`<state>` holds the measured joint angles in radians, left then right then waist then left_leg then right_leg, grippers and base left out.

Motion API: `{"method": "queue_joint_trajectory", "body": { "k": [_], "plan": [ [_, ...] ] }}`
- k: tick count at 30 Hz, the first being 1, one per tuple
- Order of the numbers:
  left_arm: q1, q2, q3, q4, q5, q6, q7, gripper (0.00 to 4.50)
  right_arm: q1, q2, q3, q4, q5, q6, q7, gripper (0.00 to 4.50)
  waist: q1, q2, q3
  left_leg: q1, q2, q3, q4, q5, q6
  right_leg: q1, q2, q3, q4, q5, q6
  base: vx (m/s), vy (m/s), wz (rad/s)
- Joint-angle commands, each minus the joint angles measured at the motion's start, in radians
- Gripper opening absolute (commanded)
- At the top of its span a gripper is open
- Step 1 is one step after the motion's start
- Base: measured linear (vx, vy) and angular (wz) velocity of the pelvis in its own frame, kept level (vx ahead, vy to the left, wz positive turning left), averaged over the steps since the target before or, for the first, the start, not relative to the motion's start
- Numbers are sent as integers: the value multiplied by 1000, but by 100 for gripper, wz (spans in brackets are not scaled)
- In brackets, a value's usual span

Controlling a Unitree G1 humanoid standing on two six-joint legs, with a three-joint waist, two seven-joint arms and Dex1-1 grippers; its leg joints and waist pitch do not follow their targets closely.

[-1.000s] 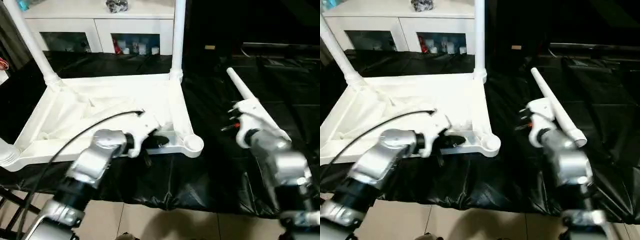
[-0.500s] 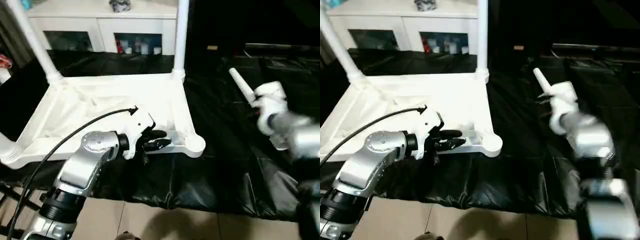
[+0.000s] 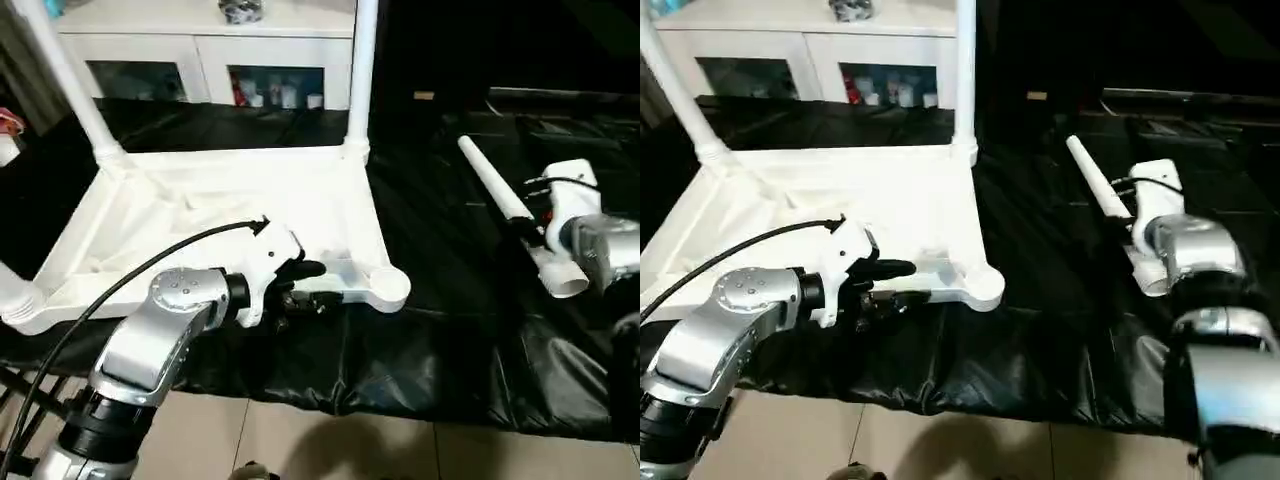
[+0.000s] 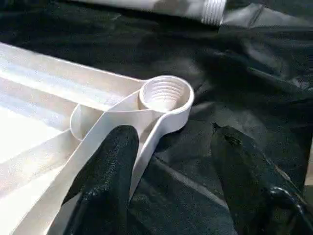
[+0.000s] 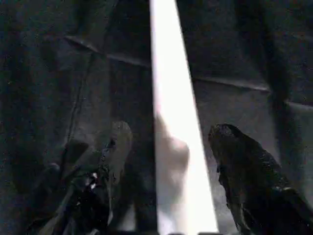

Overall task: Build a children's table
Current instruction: Pick table leg

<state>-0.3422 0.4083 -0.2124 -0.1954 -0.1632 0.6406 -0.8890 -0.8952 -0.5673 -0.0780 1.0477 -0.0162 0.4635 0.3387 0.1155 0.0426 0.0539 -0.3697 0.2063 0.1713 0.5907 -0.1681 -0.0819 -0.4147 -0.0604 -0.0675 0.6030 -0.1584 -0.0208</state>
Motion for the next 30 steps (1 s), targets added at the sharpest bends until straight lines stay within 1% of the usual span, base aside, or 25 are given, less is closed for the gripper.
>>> {"method": "queue_joint_trajectory", "body": {
  "k": [1, 2, 3, 4, 5, 7, 8, 9, 10, 12, 14, 15, 16, 17, 18, 20, 21, 22, 23, 24, 26, 28, 29, 30],
  "plan": [
    [12, 16, 5, -28, -2, 17, 3, 310, -18, -11, -16, 37, -13, -31, -4, 329, 4, -20, -67, 3, 5, 2, -52, -231, 24, 54, -62, 29, -72, -329, -174, 0, 0, 0],
    [20, 30, 12, -48, 7, 17, 22, 315, -38, -13, -17, 93, -13, -54, -18, 332, 7, -20, -69, 4, 5, 0, -52, -232, 22, 55, -64, 28, -71, -332, -176, 0, 0, 0],
    [20, 30, 12, -48, 7, 17, 22, 325, -38, -13, -17, 93, -13, -54, -18, 333, 6, -20, -67, 2, 4, 1, -52, -235, 22, 54, -62, 29, -73, -334, -176, 0, 0, 0],
    [26, 43, 23, -67, 4, 33, 26, 338, -50, -16, -15, 131, -16, -62, -23, 333, 10, -16, -68, 2, 3, 0, -51, -238, 21, 54, -62, 28, -70, -337, -176, 0, 0, 0],
    [29, 48, 26, -73, 2, 38, 26, 346, -52, -17, -14, 139, -17, -62, -24, 333, 9, -17, -68, 0, 4, 0, -51, -240, 20, 55, -62, 27, -69, -336, -178, 0, 0, 0],
    [44, 76, 38, -106, -12, 69, 12, 346, -60, -23, -15, 181, -21, -67, -30, 333, 13, -17, -67, 0, 4, -1, -50, -249, 17, 52, -64, 27, -69, -350, -176, 0, 0, 0],
    [47, 82, 39, -112, -14, 74, 11, 346, -61, -23, -15, 186, -21, -65, -27, 333, 13, -16, -66, 0, 4, -1, -50, -256, 15, 51, -62, 27, -69, -357, -176, 0, 0, 0],
    [62, 105, 48, -141, -23, 96, 4, 346, -64, -26, -17, 211, -20, -58, -12, 333, 16, -14, -66, 1, 4, -2, -50, -269, 13, 50, -63, 26, -69, -368, -174, 0, 0, 0],
    [70, 118, 54, -156, -30, 108, 2, 346, -65, -27, -15, 224, -21, -52, -2, 333, 16, -15, -64, -1, 4, -3, -51, -276, 13, 51, -62, 25, -68, -369, -174, 0, 0, 0],
    [81, 139, 68, -181, -42, 129, 0, 346, -66, -30, -11, 249, -23, -32, 26, 333, 21, -12, -63, 3, 4, -2, -49, -292, 14, 46, -59, 25, -69, -381, -176, 0, 0, 0],
    [84, 147, 74, -188, -48, 134, 0, 346, -67, -32, -5, 258, -27, -20, 43, 333, 27, -11, -62, 5, 6, -2, -50, -307, 13, 43, -58, 25, -71, -394, -175, 0, 0, 0],
    [86, 154, 78, -192, -51, 138, -3, 346, -67, -33, 3, 264, -34, -13, 60, 333, 33, -8, -62, 7, 7, -3, -50, -323, 10, 42, -59, 25, -71, -402, -176, 0, 0, 0],
    [88, 162, 80, -196, -55, 143, -4, 346, -67, -35, 8, 271, -39, -13, 69, 333, 37, -8, -62, 8, 8, -4, -50, -333, 8, 41, -61, 26, -71, -407, -176, 0, 0, 0],
    [91, 170, 81, -200, -58, 145, -8, 346, -67, -37, 11, 277, -42, -13, 73, 333, 39, -4, -62, 8, 7, -5, -51, -339, 6, 40, -61, 26, -71, -409, -176, 0, 0, 0],
    [91, 179, 80, -201, -62, 150, -13, 346, -69, -38, 13, 284, -47, -11, 81, 333, 40, -8, -62, 7, 6, -4, -50, -339, 5, 40, -60, 26, -71, -407, -175, 0, 0, 0],
    [92, 197, 79, -205, -69, 158, -21, 346, -71, -40, 16, 295, -54, -7, 93, 333, 43, -4, -62, 7, 6, -5, -51, -339, 4, 40, -60, 27, -70, -405, -175, 0, 0, 0],
    [82, 207, 76, -198, -73, 160, -28, 350, -74, -42, 15, 303, -57, 2, 102, 304, 45, -4, -63, 6, 6, -6, -51, -339, 2, 40, -60, 27, -70, -408, -174, 0, 0, 0],
    [76, 212, 76, -192, -75, 161, -30, 350, -75, -42, 15, 307, -58, 9, 110, 297, 46, 1, -63, 7, 7, -7, -51, -347, -1, 39, -60, 27, -70, -409, -177, 0, 0, 0],
    [70, 216, 75, -187, -76, 161, -34, 350, -76, -42, 15, 309, -59, 18, 117, 297, 49, 2, -62, 6, 7, -8, -51, -352, -4, 39, -60, 27, -68, -404, -178, 0, 0, 0],
    [65, 220, 75, -184, -79, 163, -40, 350, -77, -41, 16, 311, -60, 27, 123, 292, 50, 3, -62, 7, 7, -8, -51, -355, -4, 39, -59, 27, -69, -403, -178, 0, 0, 0],
    [63, 224, 76, -183, -84, 166, -45, 350, -76, -40, 14, 313, -59, 35, 127, 262, 53, 5, -63, 8, 7, -9, -51, -357, -6, 40, -60, 28, -68, -393, -183, 0, 0, 0],
    [57, 240, 73, -183, -96, 170, -56, 350, -72, -39, 11, 316, -58, 48, 139, 250, 56, 7, -63, 8, 6, -10, -51, -364, -8, 40, -60, 27, -67, -393, -185, 0, 0, 0],
    [57, 240, 73, -183, -96, 170, -56, 350, -72, -39, 11, 316, -58, 48, 139, 250, 56, 6, -63, 7, 6, -10, -51, -365, -8, 40, -60, 27, -67, -393, -185, 0, 0, 0],
    [54, 246, 74, -184, -103, 174, -58, 350, -70, -38, 5, 317, -56, 53, 139, 239, 57, 5, -63, 7, 6, -10, -51, -365, -9, 40, -61, 27, -67, -399, -183, 0, 0, 0]
  ]
}}
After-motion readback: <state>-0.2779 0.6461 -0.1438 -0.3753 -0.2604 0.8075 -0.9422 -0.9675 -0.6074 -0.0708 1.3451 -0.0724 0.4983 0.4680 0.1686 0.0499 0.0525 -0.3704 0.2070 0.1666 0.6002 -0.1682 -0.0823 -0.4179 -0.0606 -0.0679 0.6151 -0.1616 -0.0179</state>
